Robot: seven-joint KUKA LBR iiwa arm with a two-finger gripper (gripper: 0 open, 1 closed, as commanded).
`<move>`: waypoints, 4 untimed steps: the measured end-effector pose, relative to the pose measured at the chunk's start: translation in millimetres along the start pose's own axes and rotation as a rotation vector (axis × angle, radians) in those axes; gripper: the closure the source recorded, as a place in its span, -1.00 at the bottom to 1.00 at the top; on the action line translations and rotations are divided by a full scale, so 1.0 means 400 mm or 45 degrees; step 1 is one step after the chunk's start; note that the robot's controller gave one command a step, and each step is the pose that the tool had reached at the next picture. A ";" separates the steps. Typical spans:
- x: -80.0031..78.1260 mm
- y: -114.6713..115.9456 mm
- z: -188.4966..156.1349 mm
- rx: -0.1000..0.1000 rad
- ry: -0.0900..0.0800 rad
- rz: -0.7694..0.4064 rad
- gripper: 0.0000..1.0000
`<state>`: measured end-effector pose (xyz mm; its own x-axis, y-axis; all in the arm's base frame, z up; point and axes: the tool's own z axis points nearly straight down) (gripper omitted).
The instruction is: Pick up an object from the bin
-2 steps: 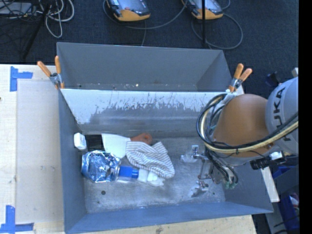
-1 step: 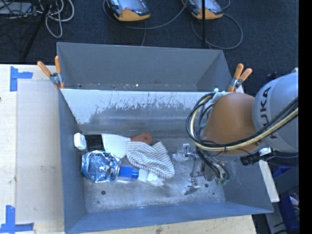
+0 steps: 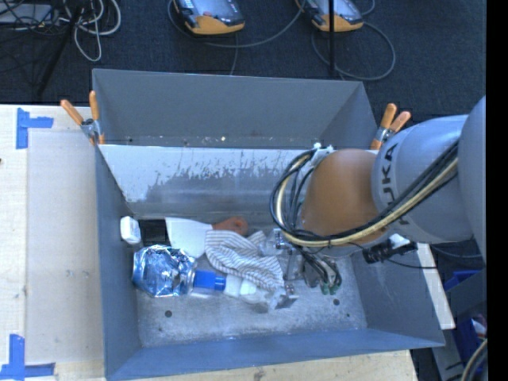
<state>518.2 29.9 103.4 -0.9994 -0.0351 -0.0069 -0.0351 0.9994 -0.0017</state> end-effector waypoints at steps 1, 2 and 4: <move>-0.020 0.088 0.065 -0.004 0.002 0.001 -1.00; 0.004 0.087 0.063 -0.008 0.019 -0.166 1.00; 0.050 0.083 -0.269 -0.004 0.009 -0.349 1.00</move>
Offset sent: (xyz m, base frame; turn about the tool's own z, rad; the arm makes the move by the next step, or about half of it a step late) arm -0.0043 0.0311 -0.0334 -0.1275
